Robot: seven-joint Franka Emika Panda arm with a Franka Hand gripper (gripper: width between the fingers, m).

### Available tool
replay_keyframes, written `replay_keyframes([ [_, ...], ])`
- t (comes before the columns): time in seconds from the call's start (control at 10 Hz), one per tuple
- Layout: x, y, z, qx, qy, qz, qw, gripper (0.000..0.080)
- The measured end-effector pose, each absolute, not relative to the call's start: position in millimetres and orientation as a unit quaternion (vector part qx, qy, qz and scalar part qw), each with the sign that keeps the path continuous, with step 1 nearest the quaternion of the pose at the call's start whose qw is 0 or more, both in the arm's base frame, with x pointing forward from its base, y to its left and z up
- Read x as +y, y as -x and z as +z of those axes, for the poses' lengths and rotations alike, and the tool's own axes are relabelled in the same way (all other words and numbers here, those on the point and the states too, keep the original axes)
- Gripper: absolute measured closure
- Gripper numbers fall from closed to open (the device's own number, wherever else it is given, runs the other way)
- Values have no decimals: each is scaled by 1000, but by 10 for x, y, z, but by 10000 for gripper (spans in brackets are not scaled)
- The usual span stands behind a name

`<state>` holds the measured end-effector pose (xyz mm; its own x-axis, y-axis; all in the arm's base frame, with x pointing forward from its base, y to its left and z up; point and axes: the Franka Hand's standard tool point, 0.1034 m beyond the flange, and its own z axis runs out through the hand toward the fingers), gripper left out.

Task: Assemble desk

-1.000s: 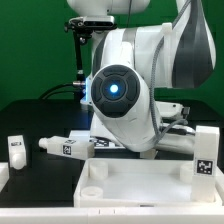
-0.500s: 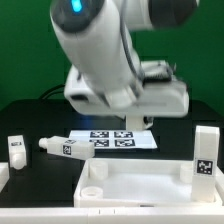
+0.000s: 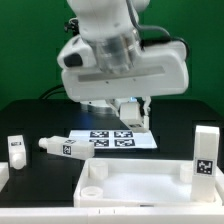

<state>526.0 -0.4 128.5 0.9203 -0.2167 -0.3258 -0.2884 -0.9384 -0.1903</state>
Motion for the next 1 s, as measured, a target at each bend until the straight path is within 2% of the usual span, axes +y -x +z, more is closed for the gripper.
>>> replay_keyframes([
  [0.1, -103, -5537, 1443, 115, 981, 107, 117, 514],
  [0.3, -72, -5491, 1333, 123, 988, 25, 92, 514],
  [0.5, -161, -5577, 1331, 118, 990, -48, 68, 514],
  [0.6, -224, -5677, 1361, 108, 990, -72, 56, 514],
  [0.7, -252, -5832, 1526, 99, 988, -103, 50, 514],
  [0.8, -297, -5918, 1604, 99, 984, -139, 42, 514],
  [1.0, -356, -5891, 1561, 103, 974, -199, 16, 514],
])
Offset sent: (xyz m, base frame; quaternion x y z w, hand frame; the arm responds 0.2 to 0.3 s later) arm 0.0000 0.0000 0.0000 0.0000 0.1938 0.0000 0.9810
